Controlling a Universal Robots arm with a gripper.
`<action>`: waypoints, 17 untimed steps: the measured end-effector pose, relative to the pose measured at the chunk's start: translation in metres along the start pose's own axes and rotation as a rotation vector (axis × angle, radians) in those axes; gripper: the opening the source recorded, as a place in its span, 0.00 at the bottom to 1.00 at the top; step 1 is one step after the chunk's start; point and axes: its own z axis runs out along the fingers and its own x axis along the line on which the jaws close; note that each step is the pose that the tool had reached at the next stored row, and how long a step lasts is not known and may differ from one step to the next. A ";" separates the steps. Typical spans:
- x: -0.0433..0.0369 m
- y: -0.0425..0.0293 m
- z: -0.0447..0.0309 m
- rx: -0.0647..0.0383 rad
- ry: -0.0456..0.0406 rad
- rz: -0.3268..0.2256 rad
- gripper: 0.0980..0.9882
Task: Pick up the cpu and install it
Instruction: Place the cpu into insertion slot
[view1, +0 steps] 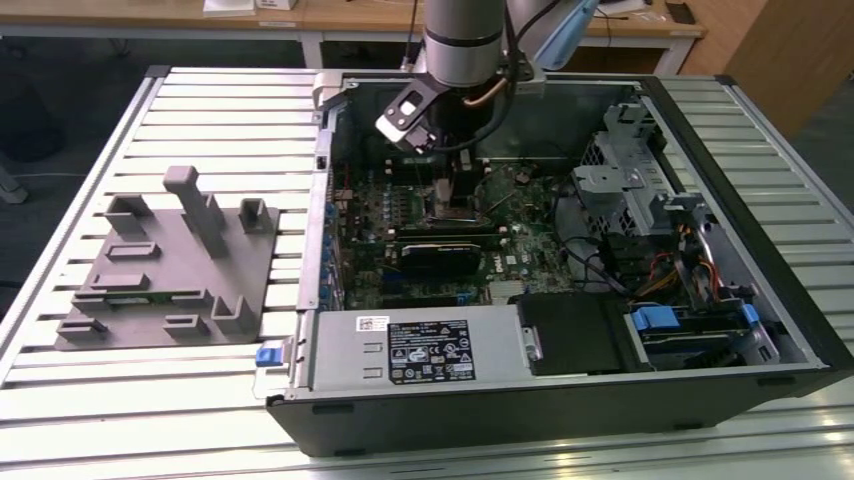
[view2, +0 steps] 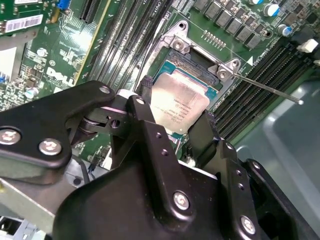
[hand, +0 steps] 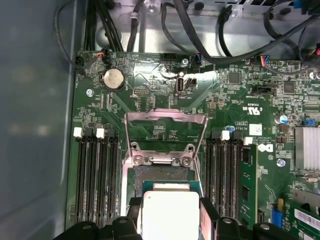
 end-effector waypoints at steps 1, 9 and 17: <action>0.0003 0.0001 0.0012 0.000 -0.0001 0.001 0.50; 0.0006 0.0012 0.0084 0.000 0.0002 -0.003 0.50; 0.0008 0.0009 0.0157 0.000 0.0005 -0.006 0.50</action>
